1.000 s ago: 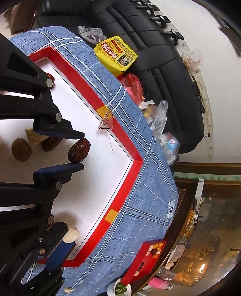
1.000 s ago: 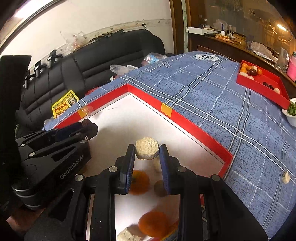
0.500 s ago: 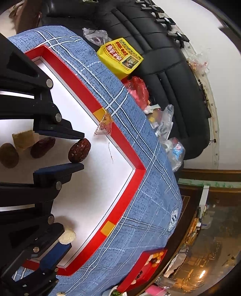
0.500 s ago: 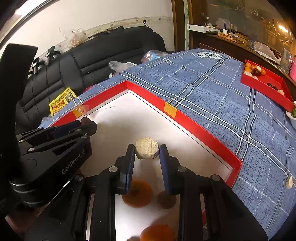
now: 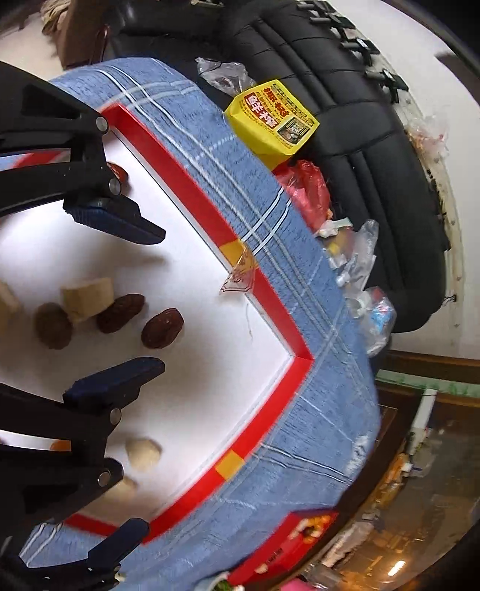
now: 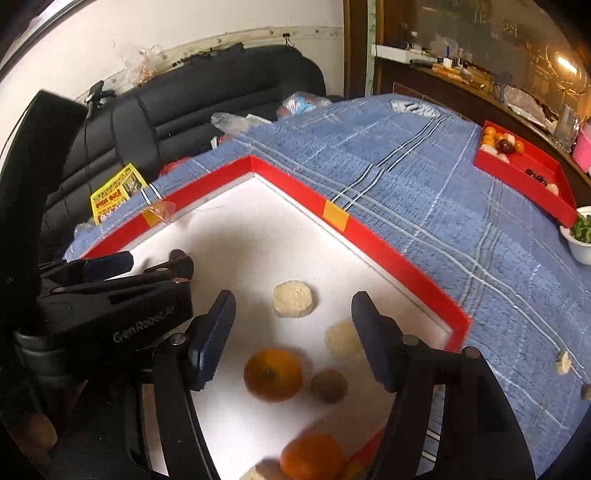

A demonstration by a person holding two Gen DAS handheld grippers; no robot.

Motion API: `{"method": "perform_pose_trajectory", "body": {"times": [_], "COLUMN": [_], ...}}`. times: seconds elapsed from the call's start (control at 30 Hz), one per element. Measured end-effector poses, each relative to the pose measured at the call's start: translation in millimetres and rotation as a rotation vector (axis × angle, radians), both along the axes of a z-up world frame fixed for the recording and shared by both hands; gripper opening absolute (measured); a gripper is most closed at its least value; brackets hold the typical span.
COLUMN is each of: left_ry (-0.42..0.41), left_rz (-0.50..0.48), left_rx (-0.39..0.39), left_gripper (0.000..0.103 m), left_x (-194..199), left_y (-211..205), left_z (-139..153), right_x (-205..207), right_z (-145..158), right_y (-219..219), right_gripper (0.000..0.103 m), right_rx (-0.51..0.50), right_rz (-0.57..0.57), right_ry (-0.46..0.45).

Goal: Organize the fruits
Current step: 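Move both open tools back over the remaining items on the cloth, then grasp the brown round ball with the right tool while the left tool grasps a beige chunk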

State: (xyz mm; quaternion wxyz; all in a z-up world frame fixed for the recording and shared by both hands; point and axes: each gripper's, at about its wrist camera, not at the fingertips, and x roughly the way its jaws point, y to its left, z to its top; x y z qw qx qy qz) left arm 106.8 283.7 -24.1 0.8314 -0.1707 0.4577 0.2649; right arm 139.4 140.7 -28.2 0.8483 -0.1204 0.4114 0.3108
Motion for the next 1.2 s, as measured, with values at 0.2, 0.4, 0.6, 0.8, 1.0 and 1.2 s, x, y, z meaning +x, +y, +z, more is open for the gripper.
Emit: {"method": "perform_pose_trajectory", "body": {"times": [0.2,0.4,0.6,0.8,1.0,1.2], "left_ry": [-0.123,-0.112,-0.082,-0.071,-0.077,-0.084], "left_rz": [-0.013,-0.190,-0.384,-0.535,-0.650,-0.663], "left_rx": [0.003,-0.036,-0.005,0.012,0.025,0.002], "left_gripper": [0.064,0.066,0.066,0.066,0.067,0.067], "left_x": [-32.7,-32.1,-15.3,18.2,63.2,106.2], "left_y": [-31.2,-100.8,-181.5,-251.3,-313.1,-342.3], "left_z": [29.7,24.5,10.3,2.5,-7.6,-18.8], "right_x": [-22.3,-38.2,-28.9,4.7,36.9,67.0], "right_z": [34.8,52.8,39.2,4.8,-22.1,-25.8], "right_y": [-42.5,-124.1,-237.3,-337.6,-374.9,-372.5], "right_gripper": [0.066,0.066,0.066,0.066,0.065,0.065], "right_rx": [0.087,0.132,0.091,0.011,-0.038,-0.023], "right_rz": [-0.042,-0.130,-0.336,-0.567,-0.632,-0.614], "right_ry": [-0.069,-0.125,-0.142,-0.078,-0.027,-0.021]}}
